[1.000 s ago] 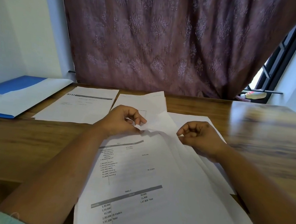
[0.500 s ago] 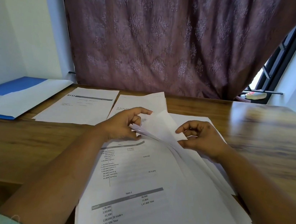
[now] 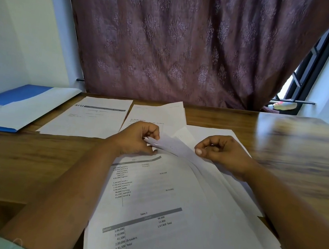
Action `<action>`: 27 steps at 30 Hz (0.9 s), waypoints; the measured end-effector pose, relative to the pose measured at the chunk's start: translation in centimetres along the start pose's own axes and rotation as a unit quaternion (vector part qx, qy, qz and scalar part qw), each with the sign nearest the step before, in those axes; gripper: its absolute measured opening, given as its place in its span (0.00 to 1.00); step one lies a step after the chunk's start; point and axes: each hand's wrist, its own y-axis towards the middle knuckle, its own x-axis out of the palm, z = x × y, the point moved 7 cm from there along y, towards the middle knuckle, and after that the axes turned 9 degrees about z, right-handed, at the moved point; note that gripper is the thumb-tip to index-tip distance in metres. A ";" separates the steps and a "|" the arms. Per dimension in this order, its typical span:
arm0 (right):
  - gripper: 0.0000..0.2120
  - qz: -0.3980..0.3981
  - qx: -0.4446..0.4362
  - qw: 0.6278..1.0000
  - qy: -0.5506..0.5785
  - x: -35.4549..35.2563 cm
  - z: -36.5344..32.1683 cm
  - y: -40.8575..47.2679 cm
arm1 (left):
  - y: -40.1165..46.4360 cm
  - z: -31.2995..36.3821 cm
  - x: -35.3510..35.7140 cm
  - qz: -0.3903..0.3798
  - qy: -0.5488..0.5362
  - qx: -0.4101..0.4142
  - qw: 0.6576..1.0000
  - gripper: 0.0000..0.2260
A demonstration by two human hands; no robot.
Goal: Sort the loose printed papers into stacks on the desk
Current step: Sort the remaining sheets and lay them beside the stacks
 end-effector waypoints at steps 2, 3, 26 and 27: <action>0.21 0.000 0.006 1.000 0.011 0.0 0.0 0.0 | 0.0 0.0 0.0 0.002 0.005 0.002 1.000 0.16; 0.21 -0.002 0.013 1.000 0.018 0.0 0.1 0.0 | 0.0 0.0 0.0 0.003 0.006 0.002 1.000 0.16; 0.06 -0.009 0.004 0.997 -0.081 0.5 0.8 -0.1 | 0.2 -0.4 0.1 -0.010 -0.006 0.001 1.000 0.19; 0.05 -0.008 0.006 0.997 -0.071 0.5 0.9 0.0 | 0.2 -0.5 0.1 -0.013 -0.004 -0.002 1.000 0.20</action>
